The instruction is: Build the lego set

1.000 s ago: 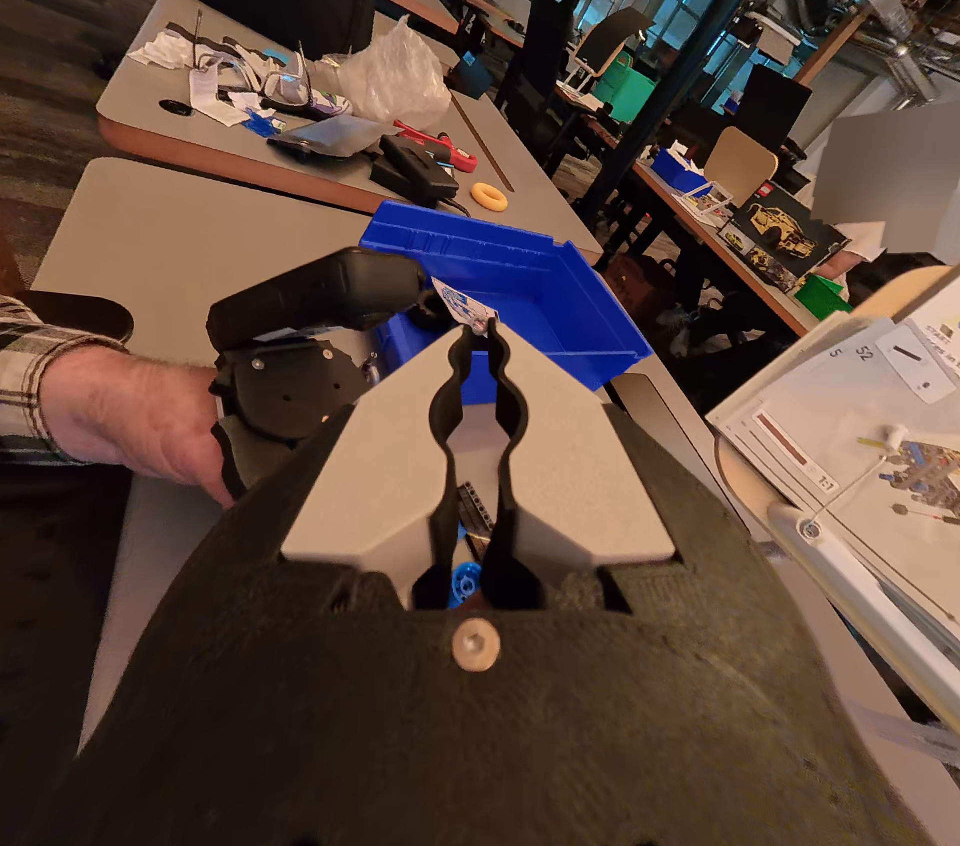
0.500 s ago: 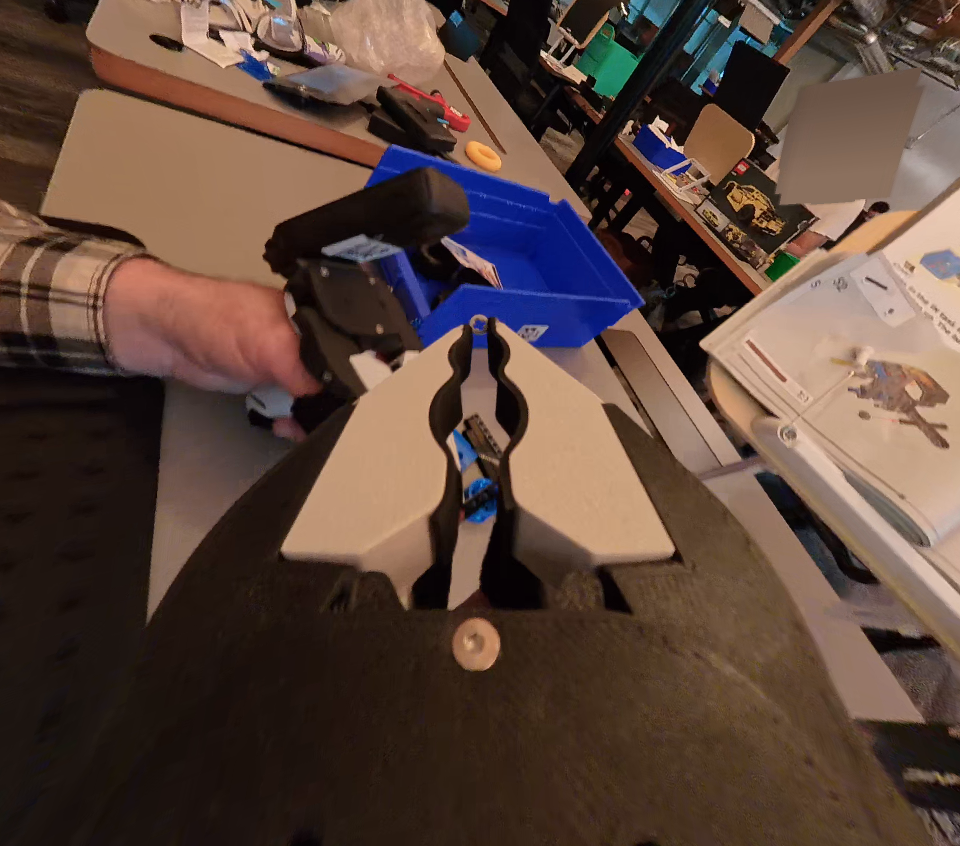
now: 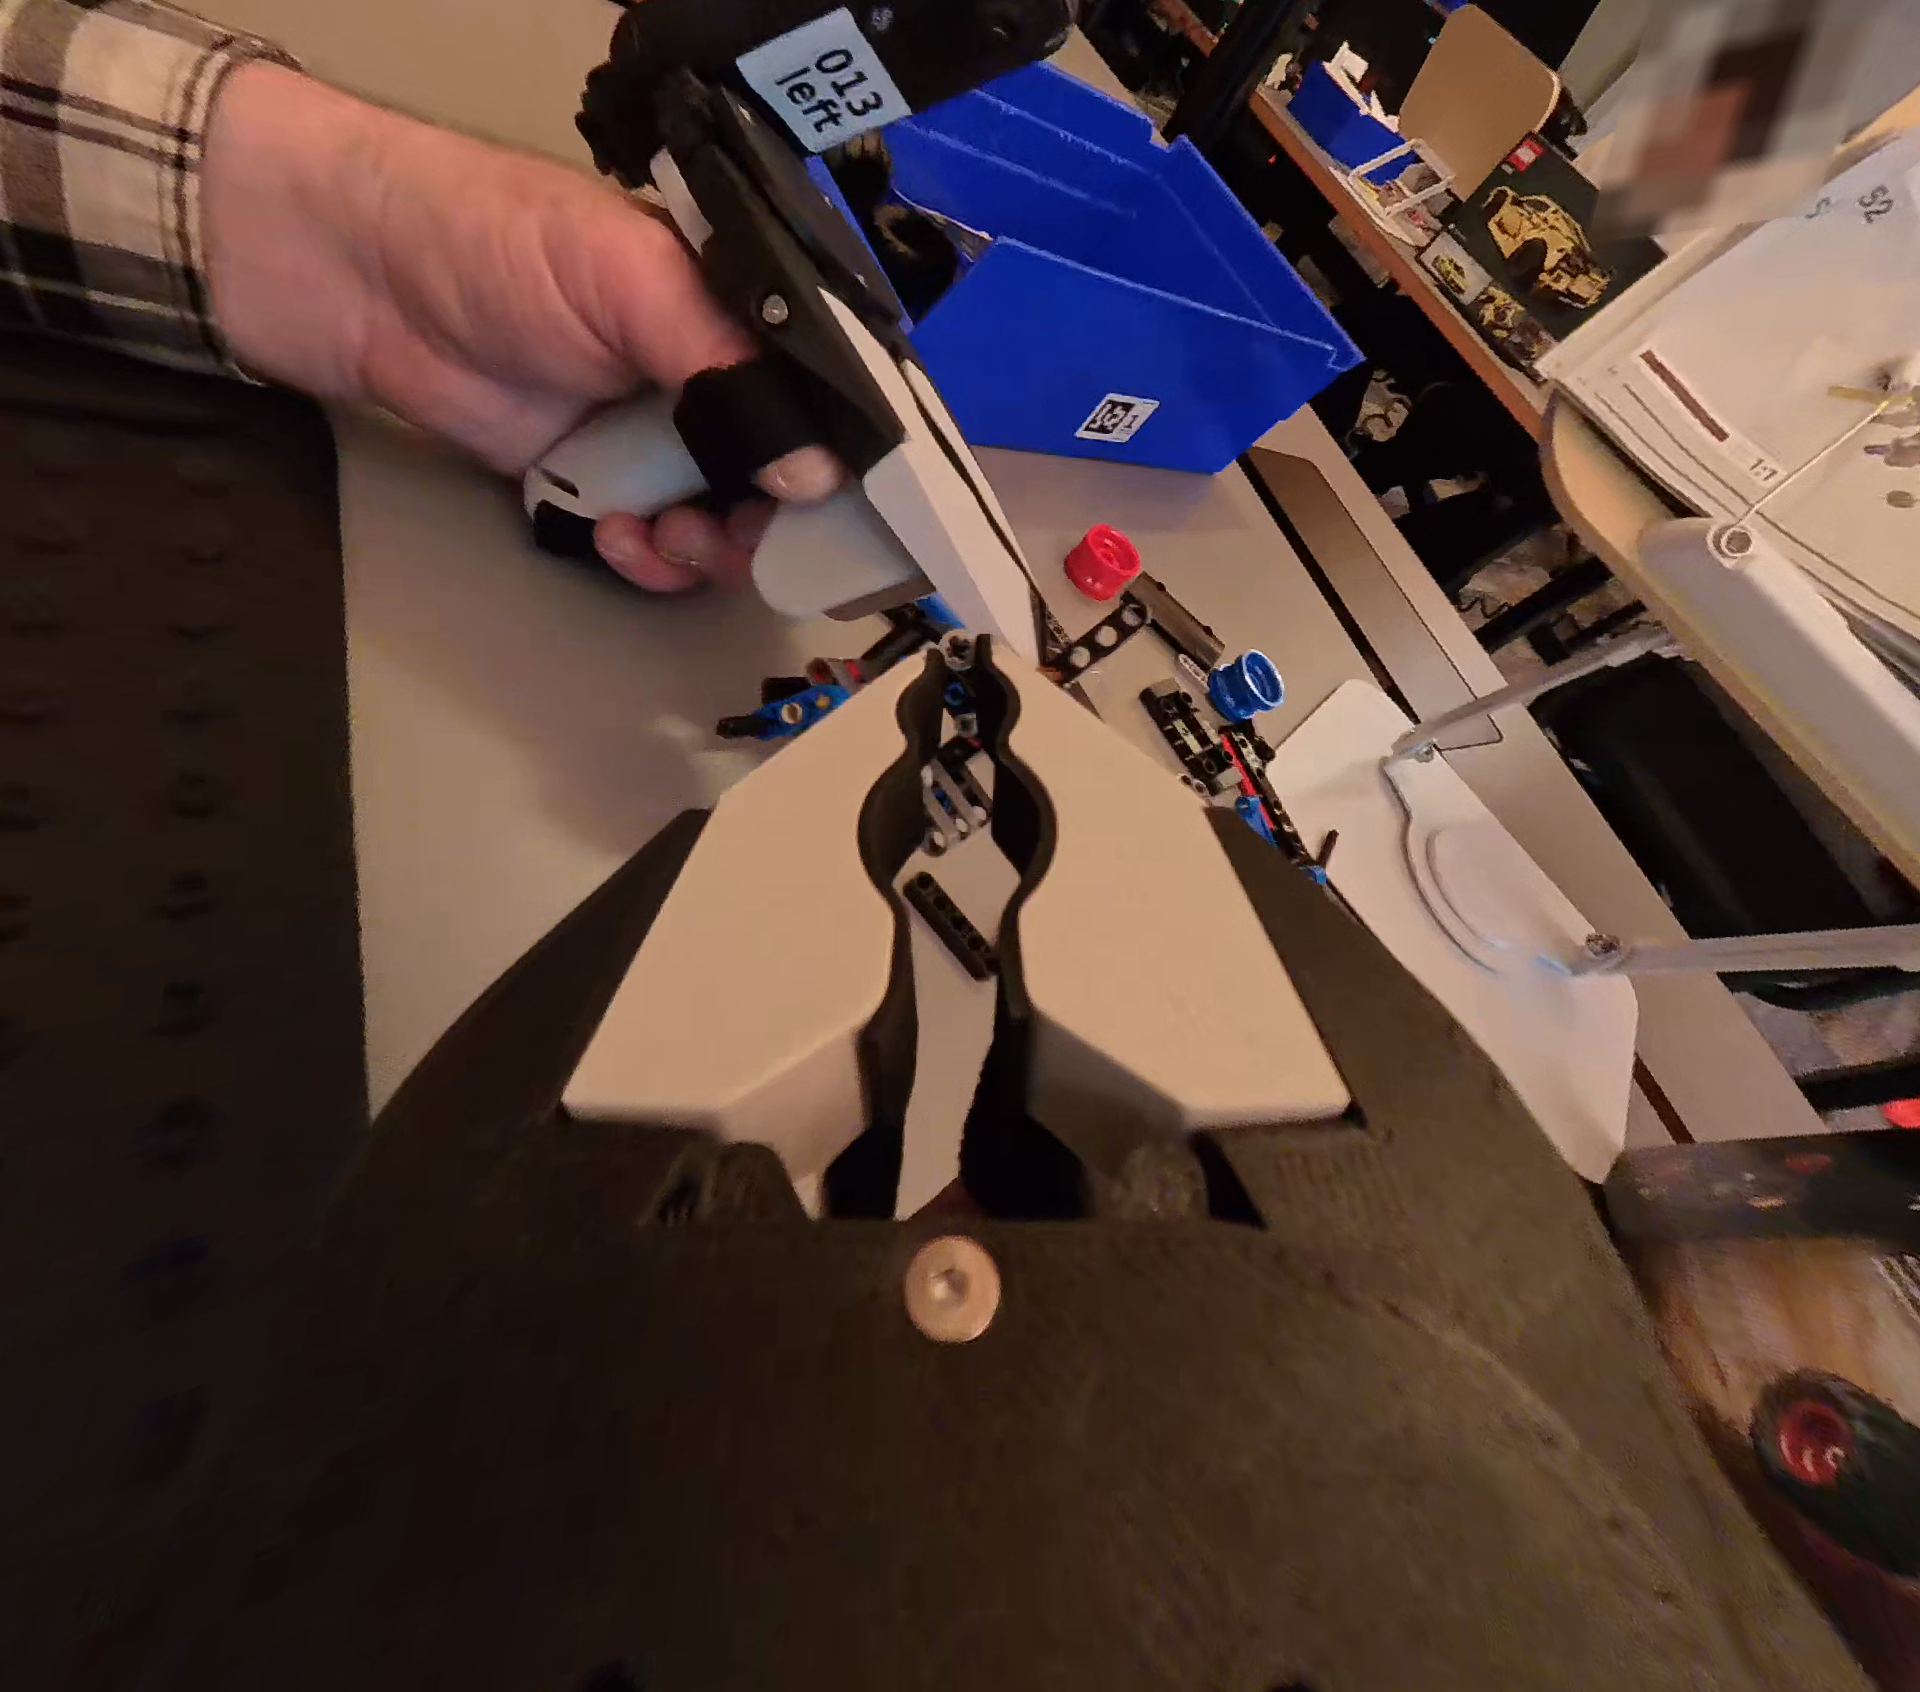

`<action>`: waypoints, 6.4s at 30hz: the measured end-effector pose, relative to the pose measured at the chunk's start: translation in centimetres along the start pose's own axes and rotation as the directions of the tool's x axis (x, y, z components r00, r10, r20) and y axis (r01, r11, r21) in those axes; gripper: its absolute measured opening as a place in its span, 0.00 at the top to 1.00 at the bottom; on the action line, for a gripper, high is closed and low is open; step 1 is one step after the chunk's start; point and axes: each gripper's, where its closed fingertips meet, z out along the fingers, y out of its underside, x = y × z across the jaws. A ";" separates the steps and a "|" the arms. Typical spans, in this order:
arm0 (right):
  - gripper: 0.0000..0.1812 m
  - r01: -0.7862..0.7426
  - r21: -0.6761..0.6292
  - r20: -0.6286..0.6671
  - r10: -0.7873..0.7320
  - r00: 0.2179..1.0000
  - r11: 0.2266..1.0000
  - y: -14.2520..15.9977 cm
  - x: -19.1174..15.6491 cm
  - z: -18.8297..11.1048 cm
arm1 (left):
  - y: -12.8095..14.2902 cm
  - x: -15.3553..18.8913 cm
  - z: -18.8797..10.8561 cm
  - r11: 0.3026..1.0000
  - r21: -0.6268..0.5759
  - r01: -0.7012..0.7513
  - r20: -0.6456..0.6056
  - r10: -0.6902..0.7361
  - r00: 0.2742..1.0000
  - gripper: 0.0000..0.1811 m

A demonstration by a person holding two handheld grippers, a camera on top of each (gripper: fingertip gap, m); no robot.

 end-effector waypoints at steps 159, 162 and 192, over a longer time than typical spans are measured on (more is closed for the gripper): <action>0.99 0.139 0.108 0.023 -0.143 0.990 0.984 4.8 1.0 -3.9 | 2.2 2.5 4.3 0.979 0.016 0.203 0.149 -0.203 0.968 0.98; 1.00 0.121 0.113 0.035 -0.126 0.991 0.986 4.9 1.1 -3.8 | 2.2 2.5 4.3 0.974 0.020 0.225 0.138 -0.225 0.964 0.98; 0.91 0.027 -0.175 0.620 0.089 0.780 0.984 7.6 -10.2 -4.8 | 1.9 1.3 3.6 0.996 0.007 0.086 0.223 -0.085 0.971 0.98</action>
